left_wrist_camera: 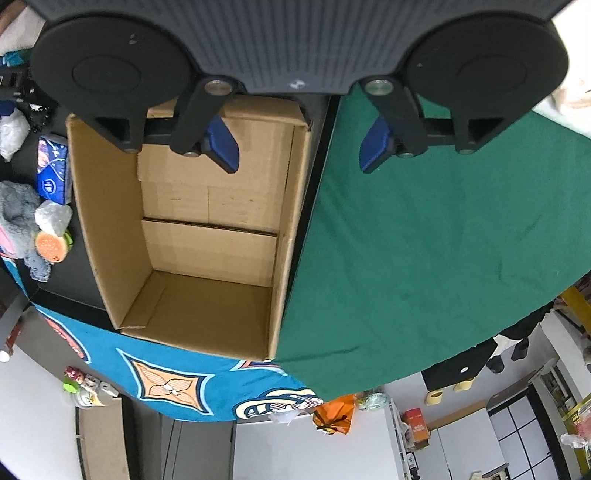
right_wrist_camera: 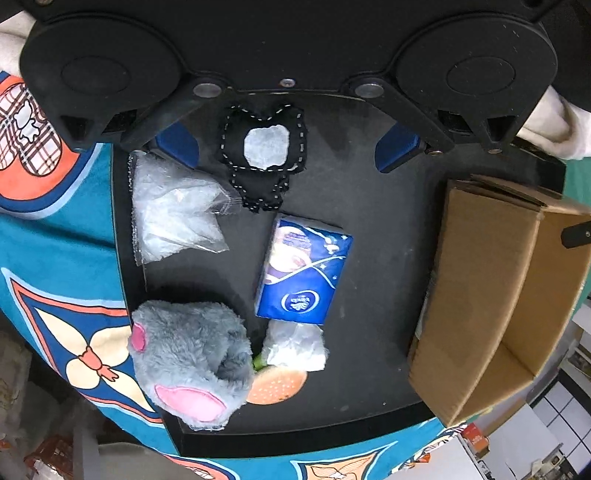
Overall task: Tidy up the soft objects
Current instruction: 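Move the right tool down to the black beaded pouch and close on it, then carry the black beaded pouch with the right tool into the cardboard box and release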
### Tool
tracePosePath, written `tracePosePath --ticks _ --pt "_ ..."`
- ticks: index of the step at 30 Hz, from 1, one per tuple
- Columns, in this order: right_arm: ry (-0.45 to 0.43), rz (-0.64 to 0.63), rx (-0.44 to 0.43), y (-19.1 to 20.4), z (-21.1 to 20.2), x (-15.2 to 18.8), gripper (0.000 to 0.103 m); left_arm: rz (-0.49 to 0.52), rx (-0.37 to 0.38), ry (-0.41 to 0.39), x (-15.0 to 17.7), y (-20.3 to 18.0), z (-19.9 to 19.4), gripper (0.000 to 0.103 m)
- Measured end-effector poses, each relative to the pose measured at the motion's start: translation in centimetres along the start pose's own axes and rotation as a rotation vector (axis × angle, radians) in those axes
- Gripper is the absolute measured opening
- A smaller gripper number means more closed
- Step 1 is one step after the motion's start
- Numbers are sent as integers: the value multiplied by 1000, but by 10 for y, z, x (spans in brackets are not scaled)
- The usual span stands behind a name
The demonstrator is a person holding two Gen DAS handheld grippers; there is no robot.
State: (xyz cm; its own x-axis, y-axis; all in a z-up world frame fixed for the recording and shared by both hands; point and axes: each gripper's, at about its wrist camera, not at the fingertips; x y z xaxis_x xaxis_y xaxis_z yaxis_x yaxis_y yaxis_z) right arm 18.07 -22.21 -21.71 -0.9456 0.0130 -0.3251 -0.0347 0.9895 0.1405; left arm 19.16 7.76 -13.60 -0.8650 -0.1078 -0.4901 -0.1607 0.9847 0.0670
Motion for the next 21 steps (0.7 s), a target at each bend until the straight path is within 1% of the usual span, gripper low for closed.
tracePosePath --ticks 1,2,3,4,6,7,9,10,11,12,13,15,16,18,21 --pt "-10 1 12 0 0 1 101 2 -3 7 0 0 3 68" --pt "-16 -4 22 0 0 1 98 3 -7 12 1 0 6 67" --pt "-16 -13 29 0 2 1 94 2 -8 18 1 0 8 65" --pt "-12 -17 36 -1 3 3 91 0 -8 21 2 1 10 62" --pt "3 -18 37 -2 7 5 81 -3 -7 23 2 1 13 60" --pt "10 -16 34 -3 9 7 79 -2 -8 23 2 0 14 58" --pt "24 -17 25 -4 12 10 63 5 -11 26 2 -1 16 54" --pt "24 -20 25 -5 12 11 61 7 -6 26 3 -2 17 51" --pt "14 -25 28 -6 12 12 55 6 0 27 3 -2 18 49" --pt "4 -24 26 -7 11 12 47 7 5 30 2 -2 19 42" --pt "-4 -16 16 -11 9 13 43 7 11 32 2 -2 20 32" --pt "-13 9 -10 -17 6 11 40 -2 21 35 2 -1 21 23" --pt "-18 14 -16 -20 4 12 38 0 12 28 2 -1 20 16" --pt "-30 10 -26 -20 1 12 37 11 0 17 2 -2 16 11" --pt "-50 -3 -40 -21 -6 12 36 17 28 23 2 0 13 10"
Point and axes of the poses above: each gripper's, at about its wrist camera, not at the fingertips, and z roughly the way its jaws point, y to its left, x to its underside, and after that the axes turned 1 degree about -x, right-handed
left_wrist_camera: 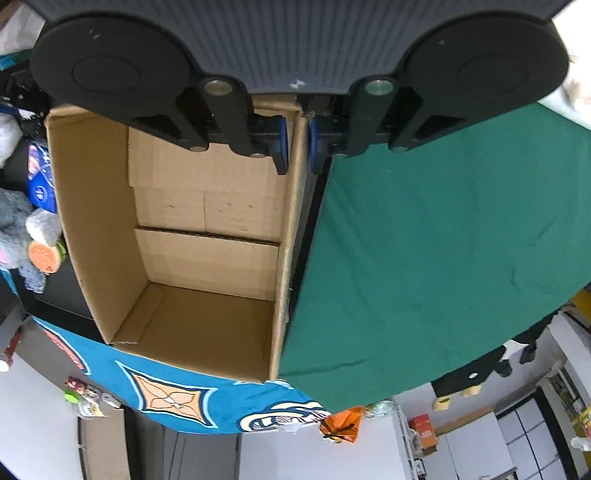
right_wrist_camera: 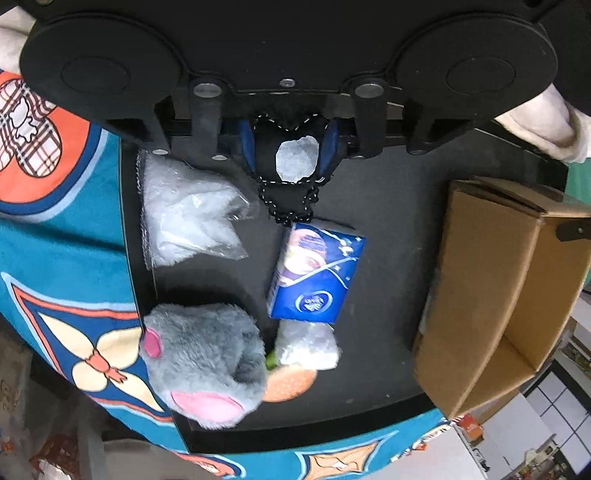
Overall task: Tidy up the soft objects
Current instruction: 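Carry the black beaded pouch with the right tool into the cardboard box and release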
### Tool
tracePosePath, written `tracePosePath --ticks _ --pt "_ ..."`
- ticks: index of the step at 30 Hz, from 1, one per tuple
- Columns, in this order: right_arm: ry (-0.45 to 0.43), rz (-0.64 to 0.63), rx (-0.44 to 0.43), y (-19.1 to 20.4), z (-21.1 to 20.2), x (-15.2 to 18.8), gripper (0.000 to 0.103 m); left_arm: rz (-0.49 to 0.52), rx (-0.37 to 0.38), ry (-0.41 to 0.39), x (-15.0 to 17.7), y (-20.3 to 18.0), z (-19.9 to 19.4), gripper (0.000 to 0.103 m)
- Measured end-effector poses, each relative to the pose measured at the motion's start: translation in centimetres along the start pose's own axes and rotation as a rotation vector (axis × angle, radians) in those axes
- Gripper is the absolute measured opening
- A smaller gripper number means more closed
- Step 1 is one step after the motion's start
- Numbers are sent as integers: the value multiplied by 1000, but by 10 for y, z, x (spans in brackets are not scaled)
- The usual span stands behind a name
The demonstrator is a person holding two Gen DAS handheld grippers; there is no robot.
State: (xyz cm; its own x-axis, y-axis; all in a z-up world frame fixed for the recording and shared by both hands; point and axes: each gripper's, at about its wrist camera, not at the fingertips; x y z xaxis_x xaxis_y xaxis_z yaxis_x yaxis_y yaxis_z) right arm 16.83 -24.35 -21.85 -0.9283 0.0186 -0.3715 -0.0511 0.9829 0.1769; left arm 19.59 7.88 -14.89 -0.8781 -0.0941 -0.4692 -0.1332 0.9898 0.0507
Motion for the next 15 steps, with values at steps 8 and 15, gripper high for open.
tracePosePath --ticks 8,15 --pt "-41 -21 -12 13 -13 -4 36 3 32 -3 7 5 -11 10" --pt "-84 -63 -12 32 -27 -15 36 -12 58 17 10 10 -14 11"
Point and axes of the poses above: each gripper's, at about its wrist camera, not at the fingertips, and z roughly the way its jaws point, y to its left, x to its underside, and after that the axes turned 1 degree about -x, right-handed
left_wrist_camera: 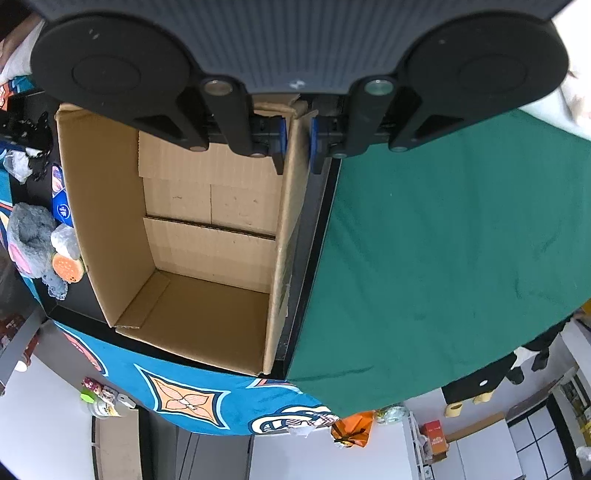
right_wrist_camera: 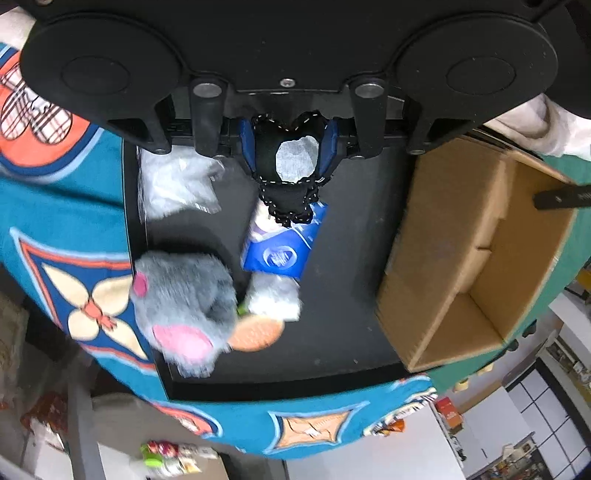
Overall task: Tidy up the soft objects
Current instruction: 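Carry the black beaded pouch with the right tool into the cardboard box and release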
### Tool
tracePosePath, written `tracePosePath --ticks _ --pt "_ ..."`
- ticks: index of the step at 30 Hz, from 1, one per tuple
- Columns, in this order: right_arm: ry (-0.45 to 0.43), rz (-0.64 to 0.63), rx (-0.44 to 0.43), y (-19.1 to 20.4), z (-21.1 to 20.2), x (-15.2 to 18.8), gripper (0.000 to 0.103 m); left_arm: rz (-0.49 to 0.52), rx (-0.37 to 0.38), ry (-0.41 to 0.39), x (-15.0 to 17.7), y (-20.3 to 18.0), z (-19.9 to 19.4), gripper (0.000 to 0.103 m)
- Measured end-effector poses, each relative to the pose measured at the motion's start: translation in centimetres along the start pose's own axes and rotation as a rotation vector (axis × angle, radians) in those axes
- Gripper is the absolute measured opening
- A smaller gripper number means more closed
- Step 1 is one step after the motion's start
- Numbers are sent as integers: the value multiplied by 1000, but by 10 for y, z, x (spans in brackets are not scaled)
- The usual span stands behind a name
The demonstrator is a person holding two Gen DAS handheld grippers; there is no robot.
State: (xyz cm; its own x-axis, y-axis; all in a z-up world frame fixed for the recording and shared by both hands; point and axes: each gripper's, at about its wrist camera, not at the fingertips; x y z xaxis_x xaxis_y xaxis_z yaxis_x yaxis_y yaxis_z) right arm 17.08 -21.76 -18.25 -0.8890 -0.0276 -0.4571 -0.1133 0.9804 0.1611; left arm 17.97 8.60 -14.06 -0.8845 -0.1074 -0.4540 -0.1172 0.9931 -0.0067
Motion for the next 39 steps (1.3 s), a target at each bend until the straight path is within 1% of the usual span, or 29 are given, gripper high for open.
tracePosePath --ticks 8,12,16,20,25,33,36,38,39 --pt "-64 -38 -19 32 -18 -19 36 -14 28 9 6 5 5 11" --pt "-89 -68 -18 51 -23 -24 36 13 12 7 9 2 4 11" --pt "-104 -93 -28 71 -27 -29 36 -13 32 -6 11 7 2 12" --pt "-134 -112 -19 87 -32 -35 36 -44 61 -32 13 13 -1 12" --pt "-148 -143 -28 105 -35 -41 36 -72 87 -34 13 19 0 11" --pt "-130 -185 -51 136 -23 -49 37 -89 114 -39 15 24 3 11" --pt "-132 -197 -65 149 -18 -52 39 -94 126 -41 16 27 3 12" --pt "-150 -200 -88 157 -18 -54 40 -101 137 -40 16 30 3 12" --pt "-161 -201 -107 160 -19 -55 45 -104 140 -40 16 31 3 12"
Point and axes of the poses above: each gripper's, at about its wrist camera, not at the fingertips, and z roughly the way its jaws point, y to its left, x to its underside, and after that the axes turned 1 degree about -x, right-handed
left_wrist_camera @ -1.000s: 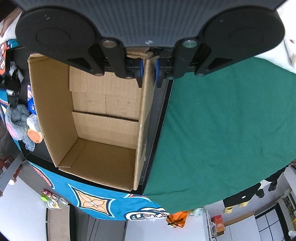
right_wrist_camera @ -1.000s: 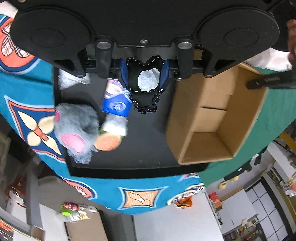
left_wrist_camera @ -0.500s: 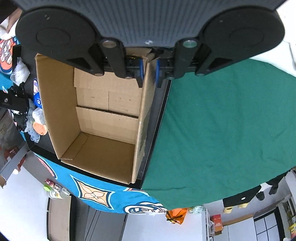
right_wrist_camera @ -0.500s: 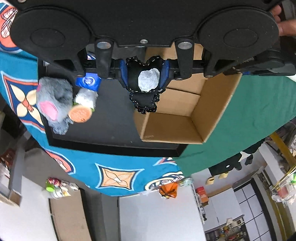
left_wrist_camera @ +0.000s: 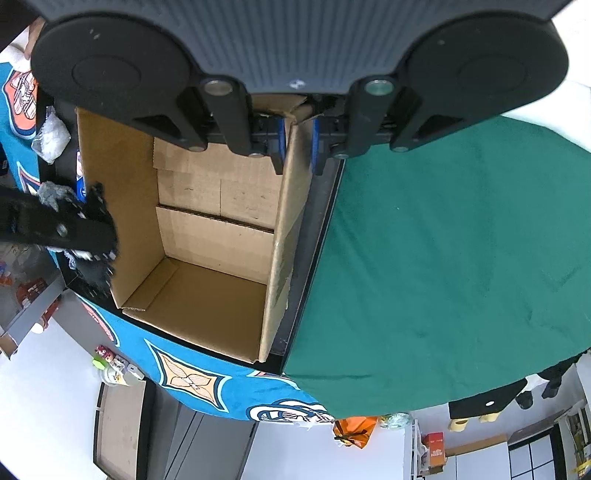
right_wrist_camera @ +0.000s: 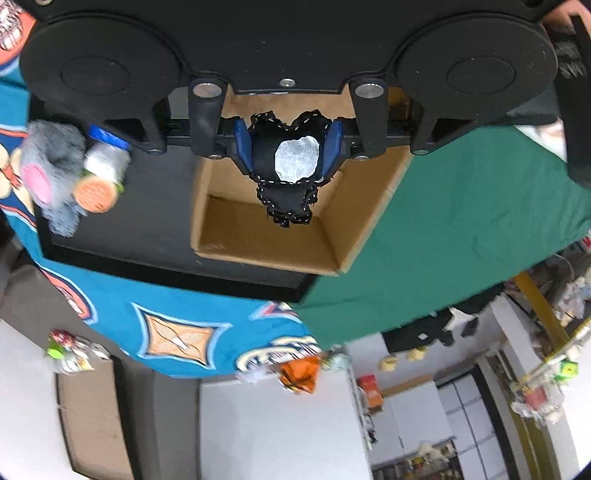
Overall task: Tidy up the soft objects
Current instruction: 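Carry the black beaded pouch with the right tool into the cardboard box and release, then move the right tool to the clear bag of stuffing and grasp it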
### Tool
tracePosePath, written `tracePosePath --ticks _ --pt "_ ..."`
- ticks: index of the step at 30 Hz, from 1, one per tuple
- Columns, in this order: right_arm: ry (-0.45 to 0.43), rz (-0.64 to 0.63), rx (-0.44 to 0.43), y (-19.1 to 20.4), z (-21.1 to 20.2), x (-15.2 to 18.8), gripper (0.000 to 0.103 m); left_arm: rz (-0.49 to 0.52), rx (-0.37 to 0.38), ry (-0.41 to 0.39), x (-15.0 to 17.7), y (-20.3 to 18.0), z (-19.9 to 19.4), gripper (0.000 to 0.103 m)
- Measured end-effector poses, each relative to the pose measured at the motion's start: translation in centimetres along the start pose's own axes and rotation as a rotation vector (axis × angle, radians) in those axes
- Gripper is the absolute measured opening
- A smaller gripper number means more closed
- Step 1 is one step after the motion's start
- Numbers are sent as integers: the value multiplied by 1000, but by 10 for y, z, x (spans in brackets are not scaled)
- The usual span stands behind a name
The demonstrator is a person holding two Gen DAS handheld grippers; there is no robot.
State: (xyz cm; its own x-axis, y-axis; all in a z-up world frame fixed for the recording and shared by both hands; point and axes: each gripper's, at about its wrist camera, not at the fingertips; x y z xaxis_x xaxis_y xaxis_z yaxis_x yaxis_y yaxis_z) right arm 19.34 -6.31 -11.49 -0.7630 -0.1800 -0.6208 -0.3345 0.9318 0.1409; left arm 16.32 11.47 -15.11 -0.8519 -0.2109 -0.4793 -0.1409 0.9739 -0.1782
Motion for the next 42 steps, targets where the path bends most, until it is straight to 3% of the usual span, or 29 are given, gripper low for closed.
tracePosePath --ticks 4,12,18,23,25,31,37,42 --pt "-43 14 -64 7 1 -5 68 -8 10 0 0 2 0 12" --pt "-1 34 -19 -8 -1 3 71 -2 18 0 0 3 -1 13" --pt "-25 41 37 -25 -16 10 75 7 -7 -12 -1 0 -4 14" --pt "-31 80 83 -50 -24 20 75 11 -40 -28 -2 -4 -8 27" --pt "-29 99 103 -60 -26 27 75 20 -50 -36 -2 -7 -9 39" --pt "-16 150 141 -88 -32 48 75 60 -82 -52 -3 -18 -11 58" --pt "-9 185 179 -112 -36 65 77 122 -133 -62 -1 -31 -11 67" --pt "-22 233 217 -133 -37 78 86 155 -167 -50 0 -38 -8 70"
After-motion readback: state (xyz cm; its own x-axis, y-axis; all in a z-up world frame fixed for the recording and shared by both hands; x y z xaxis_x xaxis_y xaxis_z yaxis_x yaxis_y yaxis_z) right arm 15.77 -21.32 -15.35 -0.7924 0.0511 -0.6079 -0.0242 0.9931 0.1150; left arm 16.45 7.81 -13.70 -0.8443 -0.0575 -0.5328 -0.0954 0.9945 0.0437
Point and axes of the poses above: each gripper's, at about its wrist camera, not at the fingertips, and z roughly the way its jaws point, y to its left, x to its underside, and after that the axes turned 1 degree about -x, right-handed
